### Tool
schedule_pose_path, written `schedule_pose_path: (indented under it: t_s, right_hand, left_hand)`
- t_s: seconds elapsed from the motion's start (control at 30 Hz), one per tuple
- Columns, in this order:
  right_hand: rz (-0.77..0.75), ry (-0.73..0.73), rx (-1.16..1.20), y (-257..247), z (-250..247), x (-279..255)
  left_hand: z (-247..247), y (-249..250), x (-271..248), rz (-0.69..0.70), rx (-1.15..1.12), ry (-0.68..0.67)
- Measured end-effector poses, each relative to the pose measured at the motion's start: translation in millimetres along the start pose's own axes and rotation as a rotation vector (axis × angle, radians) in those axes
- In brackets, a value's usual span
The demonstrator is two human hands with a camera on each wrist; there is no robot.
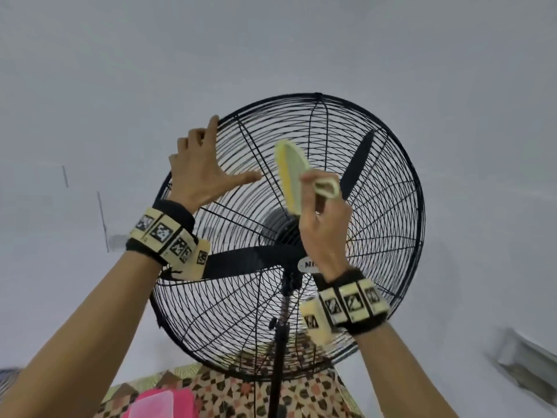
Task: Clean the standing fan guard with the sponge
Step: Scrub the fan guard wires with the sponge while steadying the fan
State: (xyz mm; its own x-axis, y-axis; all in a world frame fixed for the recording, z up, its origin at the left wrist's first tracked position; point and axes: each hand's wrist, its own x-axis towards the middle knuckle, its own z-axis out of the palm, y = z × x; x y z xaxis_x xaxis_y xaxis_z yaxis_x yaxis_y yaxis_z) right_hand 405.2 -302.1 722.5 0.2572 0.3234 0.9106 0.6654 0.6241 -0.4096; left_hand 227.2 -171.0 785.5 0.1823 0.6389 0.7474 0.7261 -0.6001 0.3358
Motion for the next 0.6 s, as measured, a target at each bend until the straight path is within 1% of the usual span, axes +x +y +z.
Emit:
schedule_pose_path:
  t_s: [0.07, 0.2, 0.27, 0.3, 0.4, 0.53, 0.57, 0.6]
  right_hand:
    - [-0.079, -0.039, 0.015, -17.8, 16.6, 39.6]
    - [-0.253, -0.084, -0.061, -46.4, 52.3, 110.5]
    - [-0.301, -0.092, -0.088, -56.5, 64.2, 136.2]
    - [-0.308, -0.119, -0.1, -60.5, 68.3, 144.7]
    - [-0.274, -0.294, -0.216, -69.8, 73.2, 159.0]
    - [-0.133, -0.548, -0.465, -93.9, 51.4, 186.1]
    - [-0.121, -0.596, -0.517, -100.0, 45.9, 192.3]
    - [-0.123, -0.613, -0.541, -105.5, 43.1, 196.7]
  left_hand:
    - [0.3, -2.2, -1.7, -0.009, 0.0, 0.006]
    - [2.1, -6.4, -2.6, -0.015, 0.01, 0.02]
    - [4.0, -6.5, -2.5, -0.007, 0.012, 0.029]
    - [4.4, -6.5, -2.4, -0.004, 0.014, 0.033]
    - [6.0, -8.2, -1.5, -0.008, 0.012, 0.033]
    - [5.9, -8.5, -1.4, -0.006, 0.021, 0.033]
    - [6.5, -8.2, -1.6, -0.006, 0.025, 0.036]
    - [6.9, -7.5, -1.7, -0.005, 0.029, 0.043]
